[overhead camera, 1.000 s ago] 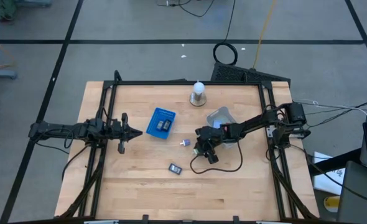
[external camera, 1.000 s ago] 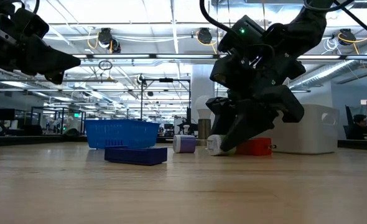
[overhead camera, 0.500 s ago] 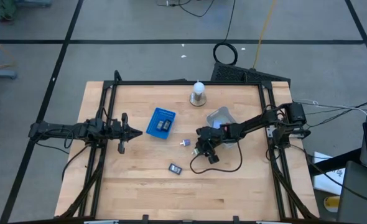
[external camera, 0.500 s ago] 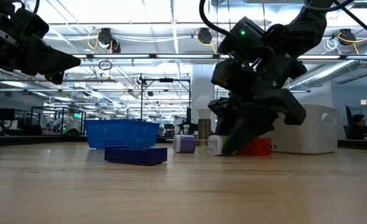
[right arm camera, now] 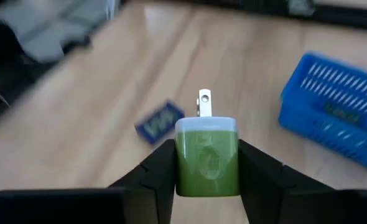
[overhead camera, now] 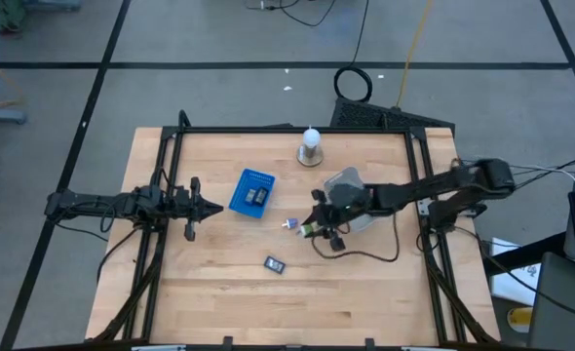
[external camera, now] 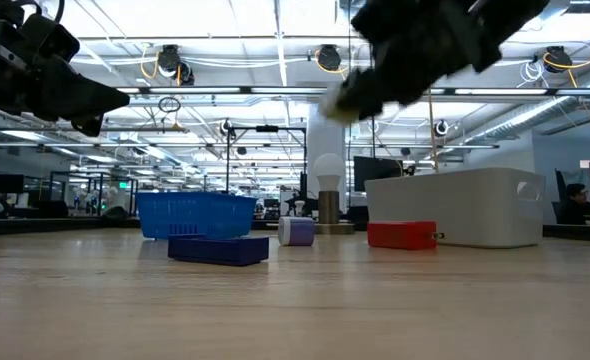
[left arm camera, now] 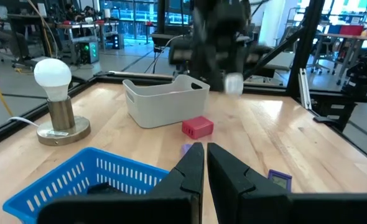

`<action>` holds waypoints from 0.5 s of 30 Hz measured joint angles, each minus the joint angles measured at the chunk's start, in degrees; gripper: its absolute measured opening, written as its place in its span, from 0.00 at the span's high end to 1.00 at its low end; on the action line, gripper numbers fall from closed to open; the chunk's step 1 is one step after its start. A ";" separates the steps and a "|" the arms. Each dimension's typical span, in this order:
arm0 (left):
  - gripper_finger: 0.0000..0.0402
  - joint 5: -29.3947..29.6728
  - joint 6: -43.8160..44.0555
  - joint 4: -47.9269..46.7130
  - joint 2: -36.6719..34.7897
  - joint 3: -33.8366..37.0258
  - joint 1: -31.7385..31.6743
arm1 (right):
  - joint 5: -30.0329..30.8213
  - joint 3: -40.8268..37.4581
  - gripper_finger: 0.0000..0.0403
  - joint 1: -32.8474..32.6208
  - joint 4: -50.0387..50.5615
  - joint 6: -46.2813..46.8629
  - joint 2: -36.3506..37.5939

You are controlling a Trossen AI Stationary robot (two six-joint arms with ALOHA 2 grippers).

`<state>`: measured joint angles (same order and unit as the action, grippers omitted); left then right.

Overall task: Pick & Place Office items
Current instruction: Put the green charger into the gray bin

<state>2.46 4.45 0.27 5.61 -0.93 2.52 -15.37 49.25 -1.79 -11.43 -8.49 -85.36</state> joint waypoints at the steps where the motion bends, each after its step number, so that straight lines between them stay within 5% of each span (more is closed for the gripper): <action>1: 0.95 0.00 0.08 0.00 0.01 0.00 0.01 | 0.15 0.00 0.69 -0.12 0.62 1.61 2.12; 9: 0.95 0.00 0.34 0.00 0.00 0.00 0.01 | 0.64 -3.85 0.69 0.55 1.14 8.00 20.51; 15: 0.95 -0.03 0.35 0.01 0.01 0.00 0.00 | 7.63 -11.41 0.69 1.99 1.84 10.76 37.24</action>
<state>2.43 4.80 0.28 5.62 -0.93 2.52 -7.74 37.85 0.20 -9.59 2.28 -48.11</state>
